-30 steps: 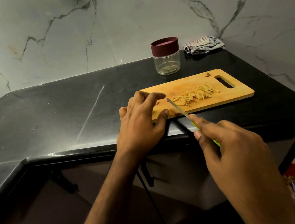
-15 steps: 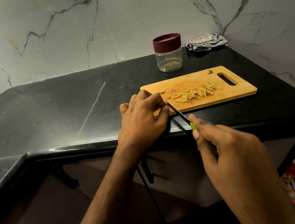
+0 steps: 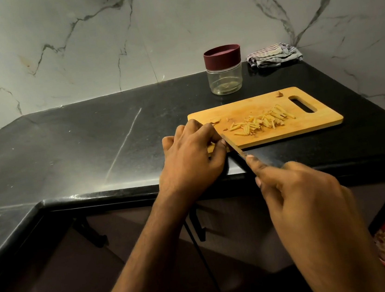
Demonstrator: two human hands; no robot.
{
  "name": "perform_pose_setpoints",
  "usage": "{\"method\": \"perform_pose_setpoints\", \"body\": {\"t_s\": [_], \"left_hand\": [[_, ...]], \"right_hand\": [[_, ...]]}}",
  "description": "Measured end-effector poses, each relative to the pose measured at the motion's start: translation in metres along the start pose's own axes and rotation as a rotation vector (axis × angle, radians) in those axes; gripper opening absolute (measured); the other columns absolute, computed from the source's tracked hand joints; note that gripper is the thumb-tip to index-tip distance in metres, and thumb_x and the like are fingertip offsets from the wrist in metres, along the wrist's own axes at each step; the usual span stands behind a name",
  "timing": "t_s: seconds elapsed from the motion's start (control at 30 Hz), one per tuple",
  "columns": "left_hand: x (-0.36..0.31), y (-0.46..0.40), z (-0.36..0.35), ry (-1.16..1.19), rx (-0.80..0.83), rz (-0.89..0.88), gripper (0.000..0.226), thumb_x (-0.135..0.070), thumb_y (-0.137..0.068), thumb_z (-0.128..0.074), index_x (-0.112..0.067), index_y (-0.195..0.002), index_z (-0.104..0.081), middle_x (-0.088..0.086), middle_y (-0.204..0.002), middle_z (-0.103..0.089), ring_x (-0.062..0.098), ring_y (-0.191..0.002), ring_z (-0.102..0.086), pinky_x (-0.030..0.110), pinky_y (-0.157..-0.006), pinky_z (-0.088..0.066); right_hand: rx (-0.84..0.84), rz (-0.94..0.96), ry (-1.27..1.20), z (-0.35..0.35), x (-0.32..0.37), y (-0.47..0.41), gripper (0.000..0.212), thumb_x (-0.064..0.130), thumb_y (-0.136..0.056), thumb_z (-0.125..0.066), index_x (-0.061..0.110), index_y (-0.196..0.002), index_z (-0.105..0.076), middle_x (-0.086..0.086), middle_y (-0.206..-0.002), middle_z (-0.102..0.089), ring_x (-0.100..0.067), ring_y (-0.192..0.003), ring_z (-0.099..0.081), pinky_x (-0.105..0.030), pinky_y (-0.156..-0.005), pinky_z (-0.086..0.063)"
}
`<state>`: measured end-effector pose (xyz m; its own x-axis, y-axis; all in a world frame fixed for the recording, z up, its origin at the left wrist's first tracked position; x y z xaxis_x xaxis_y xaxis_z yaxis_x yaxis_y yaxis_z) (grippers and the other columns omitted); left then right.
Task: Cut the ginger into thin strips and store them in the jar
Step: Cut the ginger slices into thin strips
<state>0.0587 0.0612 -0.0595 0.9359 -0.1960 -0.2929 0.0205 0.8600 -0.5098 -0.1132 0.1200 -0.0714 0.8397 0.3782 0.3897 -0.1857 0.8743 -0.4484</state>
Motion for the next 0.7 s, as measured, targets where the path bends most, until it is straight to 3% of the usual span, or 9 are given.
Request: {"method": "perform_pose_setpoints", "body": {"t_s": [0.17, 0.3, 0.4, 0.5, 0.6, 0.7], "left_hand": [[0.0, 0.0013, -0.0026, -0.046, 0.002, -0.006, 0.013, -0.042, -0.097, -0.05, -0.034, -0.106, -0.049, -0.012, -0.099, -0.045, 0.011, -0.098, -0.043, 0.032, -0.088, -0.023], [-0.0043, -0.0008, 0.0002, -0.077, 0.086, -0.075, 0.023, -0.035, -0.101, -0.044, -0.048, -0.12, -0.043, -0.013, -0.108, -0.042, 0.009, -0.107, -0.04, 0.034, -0.094, -0.022], [-0.0034, -0.0017, 0.0004, -0.109, 0.144, -0.095, 0.034, -0.032, -0.103, -0.04, -0.055, -0.126, -0.049, -0.013, -0.115, -0.04, 0.009, -0.113, -0.035, 0.036, -0.095, -0.021], [-0.0012, -0.0021, -0.0013, -0.138, 0.156, -0.083, 0.044, -0.034, -0.104, -0.036, -0.058, -0.14, -0.04, -0.011, -0.121, -0.041, 0.01, -0.116, -0.034, 0.036, -0.096, -0.022], [-0.0022, -0.0014, -0.0031, -0.124, 0.111, -0.076, 0.049, -0.038, -0.104, -0.037, -0.051, -0.15, -0.027, -0.011, -0.118, -0.043, 0.009, -0.112, -0.037, 0.038, -0.097, -0.025], [0.0007, 0.0014, -0.0035, -0.023, 0.013, -0.046, 0.038, -0.04, -0.1, -0.048, -0.036, -0.138, -0.045, -0.014, -0.108, -0.05, 0.008, -0.108, -0.047, 0.039, -0.095, -0.032]], "right_hand": [[0.007, -0.037, 0.065, -0.0003, -0.0063, 0.0013, 0.044, 0.034, -0.094, -0.053, 0.046, -0.135, -0.045, 0.01, -0.078, -0.041, -0.004, -0.06, -0.041, -0.015, -0.045, -0.031], [0.033, -0.045, 0.056, -0.0025, -0.0055, -0.0002, 0.044, 0.034, -0.093, -0.055, 0.045, -0.135, -0.044, 0.011, -0.08, -0.041, -0.003, -0.061, -0.041, -0.016, -0.046, -0.039], [0.03, -0.061, 0.044, -0.0051, -0.0053, -0.0019, 0.04, 0.031, -0.09, -0.061, 0.04, -0.128, -0.054, 0.011, -0.075, -0.04, -0.002, -0.055, -0.038, -0.014, -0.042, -0.03], [0.003, -0.074, -0.006, -0.0045, -0.0052, -0.0013, 0.035, 0.028, -0.085, -0.068, 0.035, -0.12, -0.062, 0.011, -0.07, -0.04, -0.001, -0.05, -0.036, -0.011, -0.039, -0.022], [-0.016, -0.067, -0.06, -0.0036, -0.007, 0.0009, 0.034, 0.028, -0.085, -0.066, 0.032, -0.119, -0.064, 0.011, -0.07, -0.042, 0.0, -0.051, -0.037, -0.01, -0.041, -0.022], [-0.077, -0.047, -0.147, 0.0019, -0.0061, 0.0026, 0.04, 0.028, -0.086, -0.063, 0.03, -0.126, -0.06, 0.013, -0.069, -0.043, 0.003, -0.052, -0.037, -0.008, -0.044, -0.021]]}}
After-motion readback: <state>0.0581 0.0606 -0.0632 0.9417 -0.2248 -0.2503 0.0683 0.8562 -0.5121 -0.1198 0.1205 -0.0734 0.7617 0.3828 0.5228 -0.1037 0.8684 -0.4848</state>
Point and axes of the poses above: each hand's wrist, its own y-axis away from the middle knuckle, its own z-axis out of the back of the hand, x = y × z, the point moved 2 cm from there along -y, towards the middle knuckle
